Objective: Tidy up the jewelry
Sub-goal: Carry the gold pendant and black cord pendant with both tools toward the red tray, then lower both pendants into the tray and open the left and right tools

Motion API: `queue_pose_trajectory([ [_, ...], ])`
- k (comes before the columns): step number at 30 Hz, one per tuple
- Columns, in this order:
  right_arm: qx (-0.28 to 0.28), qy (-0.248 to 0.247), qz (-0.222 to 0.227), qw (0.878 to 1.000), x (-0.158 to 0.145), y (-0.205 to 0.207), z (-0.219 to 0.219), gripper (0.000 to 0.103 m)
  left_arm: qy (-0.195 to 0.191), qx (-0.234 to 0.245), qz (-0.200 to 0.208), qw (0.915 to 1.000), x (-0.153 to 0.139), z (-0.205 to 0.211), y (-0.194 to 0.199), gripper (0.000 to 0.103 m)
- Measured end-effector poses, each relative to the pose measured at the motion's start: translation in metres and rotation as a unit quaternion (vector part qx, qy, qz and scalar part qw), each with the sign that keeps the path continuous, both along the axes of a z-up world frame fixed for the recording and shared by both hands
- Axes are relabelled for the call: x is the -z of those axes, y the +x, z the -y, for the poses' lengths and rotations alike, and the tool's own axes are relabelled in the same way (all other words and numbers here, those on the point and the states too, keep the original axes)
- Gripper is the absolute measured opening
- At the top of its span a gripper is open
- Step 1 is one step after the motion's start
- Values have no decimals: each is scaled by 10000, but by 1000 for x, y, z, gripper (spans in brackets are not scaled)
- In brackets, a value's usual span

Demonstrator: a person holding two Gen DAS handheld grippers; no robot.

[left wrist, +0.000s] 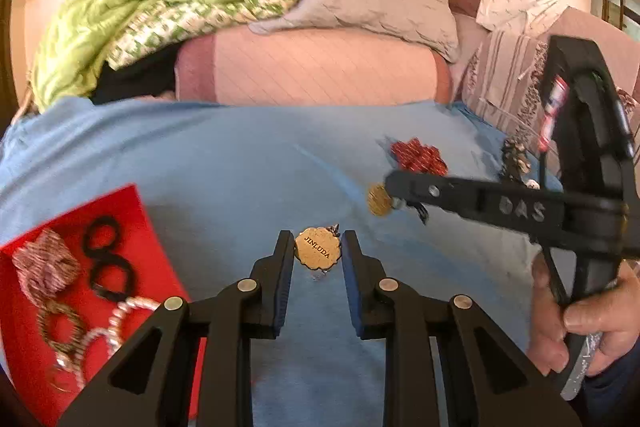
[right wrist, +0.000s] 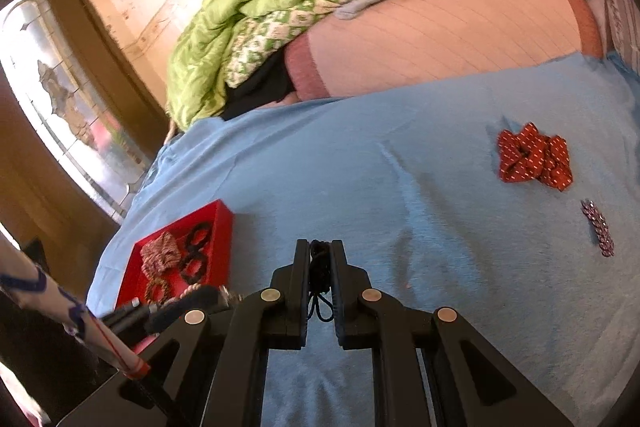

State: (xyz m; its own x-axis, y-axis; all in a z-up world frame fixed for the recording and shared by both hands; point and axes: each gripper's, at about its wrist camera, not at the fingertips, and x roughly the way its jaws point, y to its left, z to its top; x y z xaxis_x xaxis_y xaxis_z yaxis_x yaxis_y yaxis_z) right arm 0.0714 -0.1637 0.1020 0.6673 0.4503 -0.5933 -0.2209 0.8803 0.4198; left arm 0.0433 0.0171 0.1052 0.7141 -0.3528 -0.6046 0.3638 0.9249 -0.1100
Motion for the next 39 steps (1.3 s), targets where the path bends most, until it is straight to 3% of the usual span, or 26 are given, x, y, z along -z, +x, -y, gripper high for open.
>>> queue_pose_trajectory([
  [11, -511, -89, 373, 9980, -7, -11, -38, 10, -219, -379, 240, 9988, -18, -47, 4, 23],
  [19, -700, -40, 494, 9963, -10, -18, -54, 10, -591, -687, 656, 9937, -51, -82, -7, 23],
  [25, -974, -35, 688, 9929, -16, -29, -74, 10, -628, -856, 893, 9903, -73, -101, -22, 23],
  [39, -1810, -66, 749, 9806, -12, -58, -150, 10, -552, -1589, 711, 9832, -66, -173, -66, 23],
])
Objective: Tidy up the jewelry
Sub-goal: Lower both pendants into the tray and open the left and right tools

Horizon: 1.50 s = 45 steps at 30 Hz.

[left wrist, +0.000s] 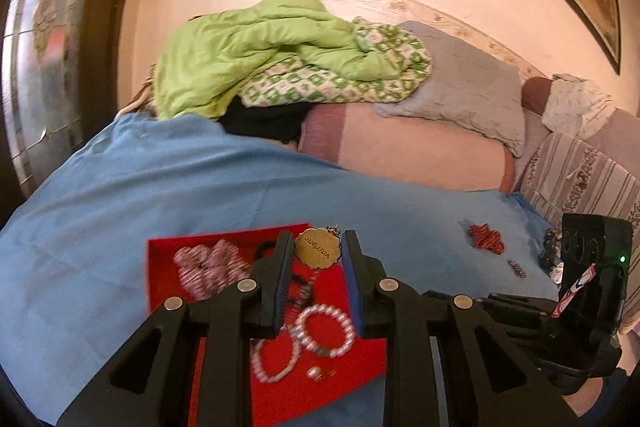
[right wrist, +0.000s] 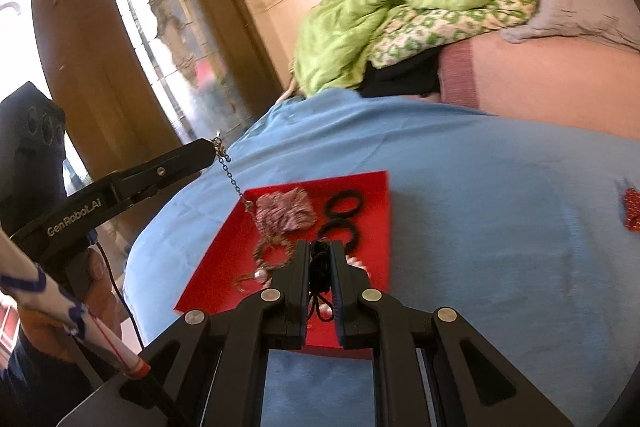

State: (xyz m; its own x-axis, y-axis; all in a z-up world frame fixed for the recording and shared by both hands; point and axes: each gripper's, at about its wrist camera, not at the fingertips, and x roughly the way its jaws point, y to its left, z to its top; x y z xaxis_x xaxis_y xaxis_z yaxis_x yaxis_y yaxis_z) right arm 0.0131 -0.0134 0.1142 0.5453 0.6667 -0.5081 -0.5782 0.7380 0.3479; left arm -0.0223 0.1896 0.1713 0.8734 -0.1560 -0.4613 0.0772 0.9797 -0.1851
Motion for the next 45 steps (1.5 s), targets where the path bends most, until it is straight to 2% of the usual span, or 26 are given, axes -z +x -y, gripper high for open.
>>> queue_pose_trajectory([
  [10, -421, -20, -218, 9989, 16, -6, -44, 11, 43, -343, -510, 9981, 39, -39, -32, 23],
  [19, -619, -189, -441, 9969, 36, -5, -72, 11, -55, -479, -1009, 9937, 74, -59, -27, 23],
  [32, -670, -467, -669, 9944, 65, 5, -85, 11, 437, -350, -1443, 9880, 97, -42, -10, 23],
  [45, -700, -519, -739, 9935, 71, 10, -85, 11, 719, -364, -1638, 9832, 108, -37, -1, 23],
])
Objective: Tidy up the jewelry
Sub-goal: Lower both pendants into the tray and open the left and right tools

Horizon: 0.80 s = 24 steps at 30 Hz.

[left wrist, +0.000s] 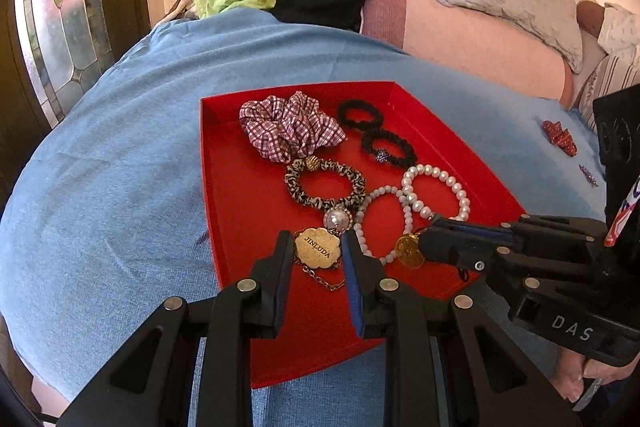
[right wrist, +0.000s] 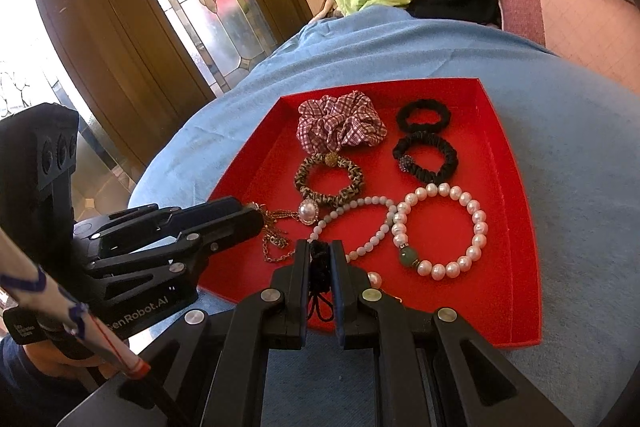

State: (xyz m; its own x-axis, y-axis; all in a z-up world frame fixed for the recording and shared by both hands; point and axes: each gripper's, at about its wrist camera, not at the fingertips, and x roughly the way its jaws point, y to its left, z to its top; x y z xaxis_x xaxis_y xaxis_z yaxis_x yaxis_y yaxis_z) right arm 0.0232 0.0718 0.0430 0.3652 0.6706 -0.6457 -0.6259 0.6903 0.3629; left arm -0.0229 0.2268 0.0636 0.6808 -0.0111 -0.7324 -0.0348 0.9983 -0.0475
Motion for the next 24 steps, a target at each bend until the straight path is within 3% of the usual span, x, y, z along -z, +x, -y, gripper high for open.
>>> queue_pose_trajectory([
  [24, -25, -590, 134, 9982, 10, 0, -4, 11, 136, 35, -328, 9994, 14, -2, 9, 23],
])
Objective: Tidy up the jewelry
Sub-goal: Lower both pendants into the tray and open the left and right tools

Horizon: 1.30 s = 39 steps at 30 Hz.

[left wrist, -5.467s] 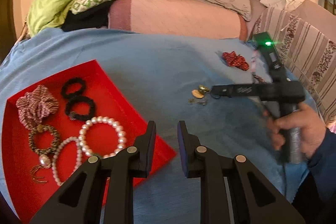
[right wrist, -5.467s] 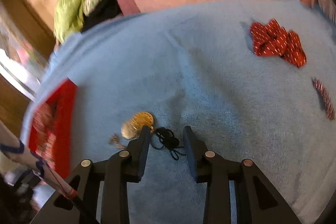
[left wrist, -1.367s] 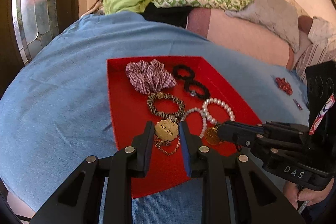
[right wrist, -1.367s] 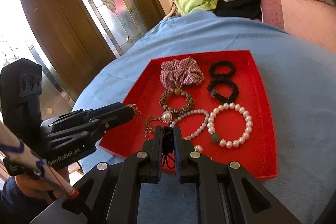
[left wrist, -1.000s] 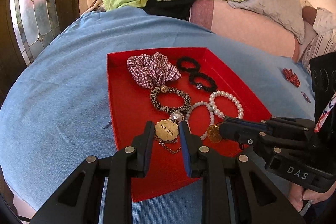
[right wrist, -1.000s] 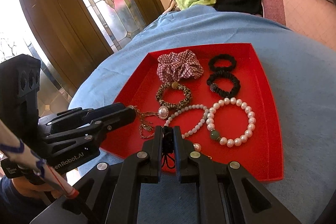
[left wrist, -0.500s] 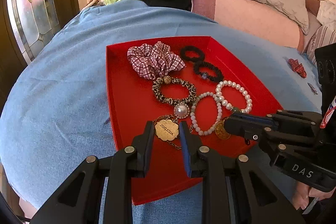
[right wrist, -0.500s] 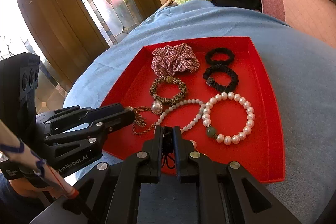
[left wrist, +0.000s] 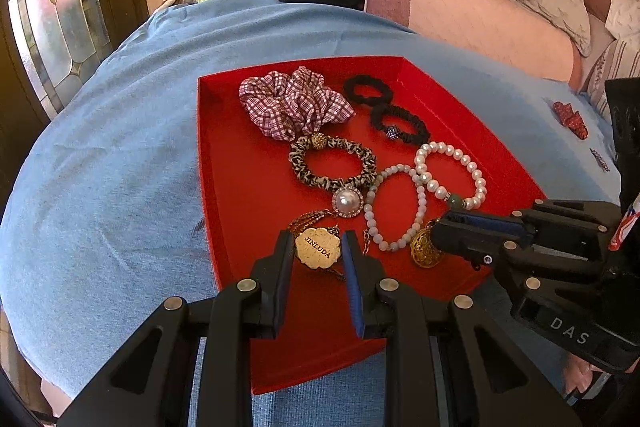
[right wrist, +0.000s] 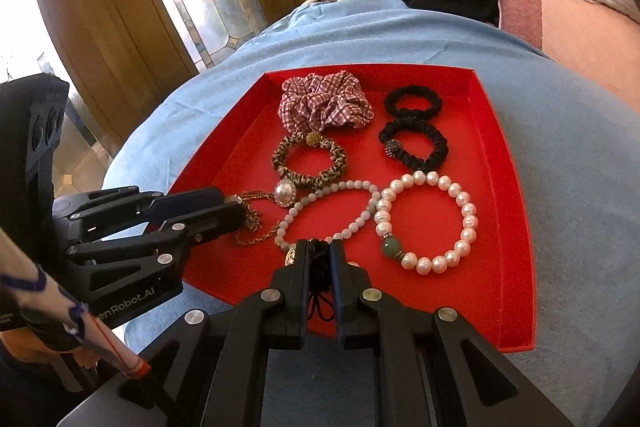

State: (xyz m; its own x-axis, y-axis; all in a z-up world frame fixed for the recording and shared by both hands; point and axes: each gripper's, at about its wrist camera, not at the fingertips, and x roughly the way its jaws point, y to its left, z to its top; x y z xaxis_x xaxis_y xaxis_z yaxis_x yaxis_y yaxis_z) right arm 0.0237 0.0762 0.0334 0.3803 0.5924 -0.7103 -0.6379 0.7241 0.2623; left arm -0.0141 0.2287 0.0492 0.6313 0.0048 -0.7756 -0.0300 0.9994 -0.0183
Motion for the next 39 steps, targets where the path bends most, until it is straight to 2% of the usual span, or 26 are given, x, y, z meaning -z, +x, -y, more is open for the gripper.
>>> queue_pose_trajectory([
  [14, 227, -276, 17, 9994, 1, 6, 7, 12, 30, 37, -68, 10000, 3, 3, 3, 24],
  [17, 284, -314, 30, 9991, 1, 6, 8, 16, 39, 35, -68, 10000, 3, 3, 3, 23],
  [21, 356, -358, 37, 9987, 1, 8, 10, 18, 62, 40, -75, 9999, 3, 4, 4, 24],
  [23, 393, -366, 43, 9985, 0, 7, 12, 26, 68, 48, -83, 9999, 4, 5, 4, 25],
  [26, 448, -360, 60, 9983, -1, 8, 14, 35, 104, 61, -74, 9999, 4, 7, 4, 33],
  [28, 473, -347, 66, 9983, -2, 7, 16, 35, 143, 44, -58, 9999, 4, 8, 4, 39],
  [35, 614, -257, 166, 9976, -9, 5, 25, 45, 213, 20, -60, 9998, 5, 13, 7, 48],
  [39, 749, -198, 229, 9967, -15, 4, 33, 48, 326, -18, 4, 9995, 4, 17, 7, 59],
])
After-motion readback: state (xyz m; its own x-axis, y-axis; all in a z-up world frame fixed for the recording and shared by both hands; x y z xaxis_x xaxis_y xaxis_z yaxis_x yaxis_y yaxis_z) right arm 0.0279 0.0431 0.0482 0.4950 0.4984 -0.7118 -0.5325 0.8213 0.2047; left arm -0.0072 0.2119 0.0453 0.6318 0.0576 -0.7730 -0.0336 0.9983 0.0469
